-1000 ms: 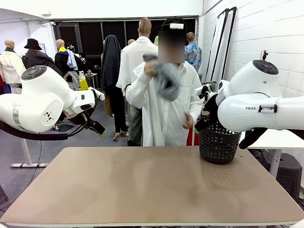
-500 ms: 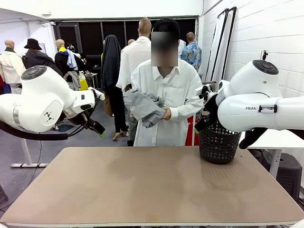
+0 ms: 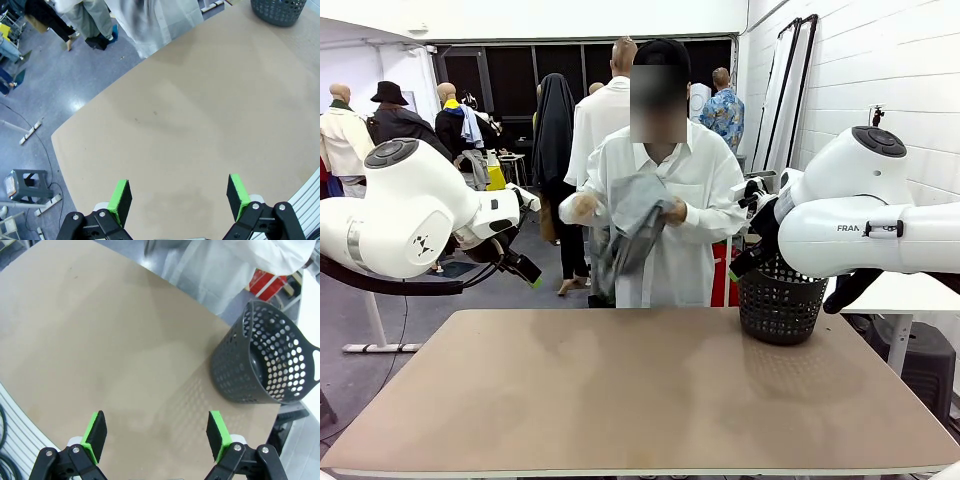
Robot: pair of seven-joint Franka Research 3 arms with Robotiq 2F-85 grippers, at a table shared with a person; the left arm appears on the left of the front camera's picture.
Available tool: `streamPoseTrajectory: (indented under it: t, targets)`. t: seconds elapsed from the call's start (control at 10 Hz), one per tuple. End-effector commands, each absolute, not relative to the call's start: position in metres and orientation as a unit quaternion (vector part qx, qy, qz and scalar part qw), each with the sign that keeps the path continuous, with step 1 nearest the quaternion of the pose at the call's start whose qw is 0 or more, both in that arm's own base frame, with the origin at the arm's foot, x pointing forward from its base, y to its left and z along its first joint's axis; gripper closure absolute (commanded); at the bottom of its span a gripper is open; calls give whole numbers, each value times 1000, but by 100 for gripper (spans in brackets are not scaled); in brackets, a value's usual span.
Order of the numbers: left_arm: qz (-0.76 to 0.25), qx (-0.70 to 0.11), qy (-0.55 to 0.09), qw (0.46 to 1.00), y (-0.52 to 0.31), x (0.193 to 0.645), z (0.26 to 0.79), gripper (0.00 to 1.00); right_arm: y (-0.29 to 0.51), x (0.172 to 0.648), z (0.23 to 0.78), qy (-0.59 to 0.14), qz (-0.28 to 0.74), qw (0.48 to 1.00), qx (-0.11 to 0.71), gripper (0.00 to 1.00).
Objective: Fold the training pants.
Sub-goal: Grab both ends of the Training pants handed by a person.
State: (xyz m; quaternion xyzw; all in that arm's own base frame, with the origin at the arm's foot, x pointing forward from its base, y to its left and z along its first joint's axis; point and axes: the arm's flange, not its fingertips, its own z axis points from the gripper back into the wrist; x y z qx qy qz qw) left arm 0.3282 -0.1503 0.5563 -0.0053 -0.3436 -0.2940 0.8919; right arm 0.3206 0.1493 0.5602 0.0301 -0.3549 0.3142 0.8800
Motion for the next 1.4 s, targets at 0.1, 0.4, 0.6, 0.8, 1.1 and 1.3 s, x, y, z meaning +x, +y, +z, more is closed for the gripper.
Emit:
streamPoseTrajectory:
  t: [0.1,0.4,0.6,0.8,1.1,1.3]
  targets:
    - [-293,-7,-348,890,-150,329,558,0,151,321,560,-357,316,878,33,0]
    - [-293,-7,-348,890,-150,329,558,0,151,321,560,-357,316,878,33,0]
    - [-293,-7,-348,890,-150,329,558,0,151,321,560,-357,316,878,33,0]
    - [-293,-7,-348,890,-150,329,558,0,151,321,560,-357,316,878,33,0]
    - [-293,-7,-348,890,-150,329,558,0,151,321,560,-357,316,878,33,0]
    - [-293,-7,-348,890,-150,329,558,0,151,321,560,-357,316,878,33,0]
